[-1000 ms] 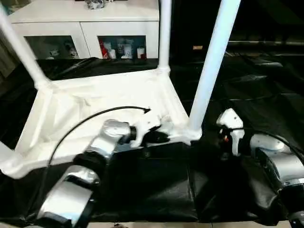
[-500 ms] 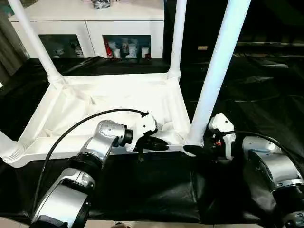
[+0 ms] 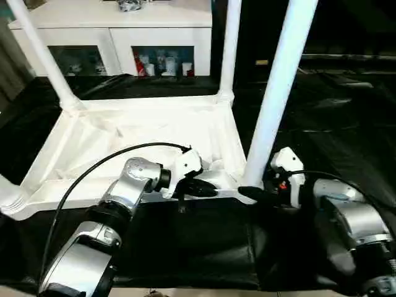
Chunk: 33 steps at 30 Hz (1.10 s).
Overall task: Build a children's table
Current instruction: Rotate leg to tighten
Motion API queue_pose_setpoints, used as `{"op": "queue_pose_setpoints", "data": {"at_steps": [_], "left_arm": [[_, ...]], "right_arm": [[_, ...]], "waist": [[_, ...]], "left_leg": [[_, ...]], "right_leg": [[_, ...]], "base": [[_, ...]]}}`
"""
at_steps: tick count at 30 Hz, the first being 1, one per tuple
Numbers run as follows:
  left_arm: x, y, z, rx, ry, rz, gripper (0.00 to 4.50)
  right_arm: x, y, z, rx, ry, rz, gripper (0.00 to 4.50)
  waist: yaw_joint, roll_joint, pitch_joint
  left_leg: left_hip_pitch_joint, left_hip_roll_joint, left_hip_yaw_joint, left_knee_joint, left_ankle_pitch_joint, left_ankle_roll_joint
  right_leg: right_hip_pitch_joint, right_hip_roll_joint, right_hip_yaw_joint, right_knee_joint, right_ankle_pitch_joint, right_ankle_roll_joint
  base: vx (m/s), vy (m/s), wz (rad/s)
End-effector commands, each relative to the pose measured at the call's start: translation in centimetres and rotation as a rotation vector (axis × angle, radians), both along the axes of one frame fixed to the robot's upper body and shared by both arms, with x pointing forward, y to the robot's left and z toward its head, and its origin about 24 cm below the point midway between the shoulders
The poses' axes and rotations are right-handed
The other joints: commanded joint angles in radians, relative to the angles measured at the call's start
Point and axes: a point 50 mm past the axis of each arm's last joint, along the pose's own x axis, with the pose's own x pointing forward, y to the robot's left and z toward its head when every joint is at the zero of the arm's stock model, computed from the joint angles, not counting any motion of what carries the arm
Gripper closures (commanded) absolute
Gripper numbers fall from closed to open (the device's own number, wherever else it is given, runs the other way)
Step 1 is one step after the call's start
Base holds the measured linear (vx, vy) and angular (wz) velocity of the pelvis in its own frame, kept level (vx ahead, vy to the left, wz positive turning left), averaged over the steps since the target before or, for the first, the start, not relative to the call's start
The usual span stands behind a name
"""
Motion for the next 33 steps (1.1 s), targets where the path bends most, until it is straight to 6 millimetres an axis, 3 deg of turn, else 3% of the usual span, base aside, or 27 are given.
{"op": "queue_pose_setpoints", "data": {"at_steps": [1, 3, 4, 6, 8, 10, 14, 19, 20, 30, 32, 33], "left_arm": [[-0.3, -1.7, 0.0, -0.065, 0.018, -0.019, 4.5], [0.9, -2.9, -0.1, -0.024, -0.028, 0.115, 4.5], [1.6, -3.9, 0.1, -0.006, -0.06, 0.196, 4.5], [1.9, -5.1, 0.4, -0.015, -0.08, 0.254, 4.5], [1.8, -7.2, 0.8, -0.04, -0.097, 0.256, 4.5], [1.2, -8.9, 0.9, -0.055, -0.108, 0.212, 4.5], [0.9, -8.8, 0.7, -0.039, -0.139, 0.144, 4.5], [1.4, -8.0, 0.7, -0.021, -0.167, 0.173, 4.5], [1.5, -7.6, 0.6, -0.013, -0.173, 0.184, 4.5], [1.6, -6.5, 0.3, -0.007, -0.172, 0.191, 4.5], [1.7, -6.3, 0.3, -0.007, -0.173, 0.191, 4.5], [1.7, -5.9, 0.2, -0.004, -0.165, 0.186, 4.5]], "right_arm": [[0.9, -0.7, -0.4, -0.016, 0.017, -0.17, 1.8], [2.0, -0.2, -1.1, 0.015, 0.043, -0.387, 1.8], [2.5, 0.1, -1.6, 0.023, 0.061, -0.521, 1.81], [3.0, 0.7, -1.8, 0.028, 0.066, -0.595, 1.81], [3.5, 2.0, -1.7, 0.013, 0.042, -0.615, 1.81], [3.9, 3.1, -1.3, -0.017, -0.002, -0.616, 1.81], [4.0, 3.0, -0.9, -0.002, -0.016, -0.622, 1.81], [3.9, 2.5, -1.0, 0.002, -0.021, -0.662, 1.81], [3.8, 2.2, -1.0, -0.007, -0.03, -0.664, 1.26], [3.4, 1.5, -0.1, -0.007, -0.085, -0.573, 0.53], [3.2, 1.2, 0.4, -0.011, -0.1, -0.516, 0.53], [2.1, 0.3, 1.2, 0.001, -0.112, -0.38, 0.53]], "waist": [[-0.003, -0.023, -0.056], [-0.009, -0.025, -0.054], [-0.017, -0.019, -0.055], [-0.02, -0.02, -0.054], [-0.02, -0.022, -0.055], [-0.014, -0.018, -0.058], [-0.011, -0.015, -0.062], [-0.012, -0.016, -0.059], [-0.012, -0.018, -0.058], [-0.001, -0.018, -0.059], [0.004, -0.021, -0.058], [0.004, -0.022, -0.059]], "left_leg": [[0.016, 0.034, -0.018, -0.071, -0.214, 0.059], [0.018, 0.033, -0.017, -0.072, -0.231, 0.054], [0.023, 0.031, -0.021, -0.077, -0.261, 0.015], [0.026, 0.032, -0.021, -0.078, -0.269, -0.002], [0.023, 0.03, -0.021, -0.076, -0.266, 0.004], [0.021, 0.029, -0.019, -0.072, -0.222, 0.029], [0.017, 0.027, -0.018, -0.067, -0.176, 0.069], [0.021, 0.028, -0.018, -0.069, -0.206, 0.063], [0.02, 0.029, -0.019, -0.071, -0.217, 0.056], [0.021, 0.032, -0.017, -0.07, -0.201, 0.062], [0.021, 0.033, -0.017, -0.07, -0.2, 0.068], [0.02, 0.032, -0.017, -0.069, -0.197, 0.071]], "right_leg": [[0.043, -0.047, 0.024, -0.064, -0.265, -0.232], [0.035, -0.046, 0.027, -0.067, -0.284, -0.23], [0.036, -0.046, 0.024, -0.07, -0.33, -0.221], [0.032, -0.047, 0.026, -0.075, -0.323, -0.214], [0.036, -0.046, 0.027, -0.075, -0.297, -0.212], [0.039, -0.046, 0.028, -0.071, -0.226, -0.219], [0.047, -0.046, 0.026, -0.063, -0.155, -0.234], [0.043, -0.047, 0.026, -0.07, -0.216, -0.226], [0.044, -0.047, 0.026, -0.07, -0.23, -0.222], [0.043, -0.048, 0.028, -0.066, -0.194, -0.227], [0.045, -0.049, 0.028, -0.067, -0.193, -0.222], [0.046, -0.048, 0.028, -0.065, -0.191, -0.221]], "base": [[0.0, 0.0, 0.0], [0.0, 0.0, 0.0], [0.0, 0.0, 0.0], [0.0, 0.0, 0.0], [0.0, 0.0, 0.0], [0.0, 0.0, 0.0], [0.0, 0.0, 0.0], [0.0, 0.0, 0.0], [0.0, 0.0, 0.0], [0.0, 0.0, 0.0], [0.0, 0.0, 0.0], [0.0, 0.0, 0.0]]}}
